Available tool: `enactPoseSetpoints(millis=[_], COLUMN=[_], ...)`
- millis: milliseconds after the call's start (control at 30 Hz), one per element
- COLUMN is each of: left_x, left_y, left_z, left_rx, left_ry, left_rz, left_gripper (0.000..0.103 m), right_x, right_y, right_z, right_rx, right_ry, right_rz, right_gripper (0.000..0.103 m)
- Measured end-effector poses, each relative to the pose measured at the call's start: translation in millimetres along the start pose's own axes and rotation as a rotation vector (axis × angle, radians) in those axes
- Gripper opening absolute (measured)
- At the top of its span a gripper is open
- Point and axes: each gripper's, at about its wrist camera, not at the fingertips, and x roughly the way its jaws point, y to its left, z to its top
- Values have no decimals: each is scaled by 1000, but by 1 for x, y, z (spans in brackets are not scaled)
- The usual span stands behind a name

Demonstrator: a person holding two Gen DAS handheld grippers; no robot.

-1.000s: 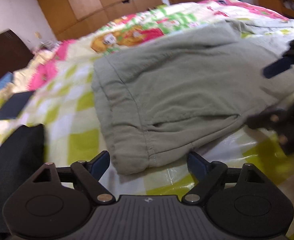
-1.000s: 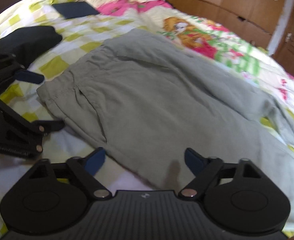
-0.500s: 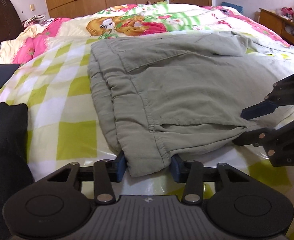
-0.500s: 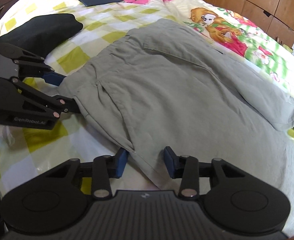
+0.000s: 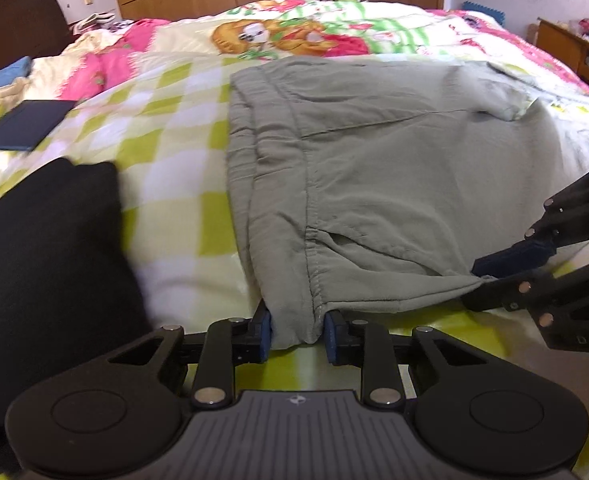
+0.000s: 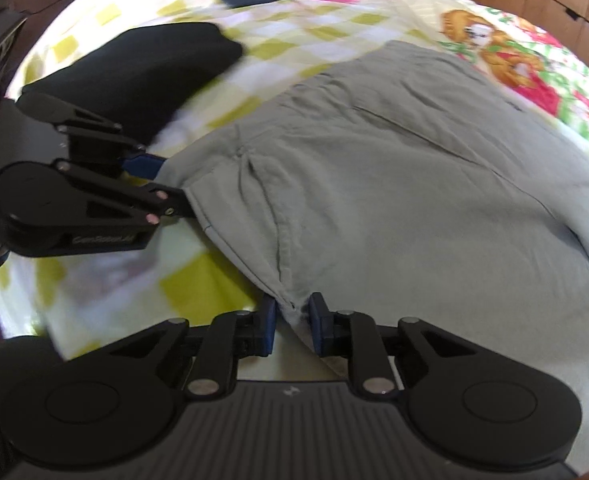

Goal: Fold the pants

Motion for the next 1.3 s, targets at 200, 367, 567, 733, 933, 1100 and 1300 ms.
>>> enactPoseSetpoints(millis=[200,367,567,733,933,1100,1300], left_x=[-27,-51,-70,-68,-54,-35,-22], left_y=[14,-3,-35,-81,-114,-152,-179], left_z=[-21,-26,-16,6,32,43,57], left_rx=[16,39,73,147,184,222,242], left_ry=[18,-19,-73,-104,-92,-75,-102], left_rz=[75,114,127,118,113,48,-10], left_gripper=[40,44,44,45,46,47,48], right_x=[0,-39,-114,-180,-205,-203,-218], right_y=[38,19,-77,-184,-272,-301,-324], right_z=[-1,-22,-107,-206,-271,-291,-319], right_rx=[-20,114,419,818,1119,1251,1355], right_ry=[-22,-94,-149,-196,-296,-402,-460], right_rz=[39,33,-175,-415,-522,-476,-443], right_gripper=[30,42,46,47,53,38,4])
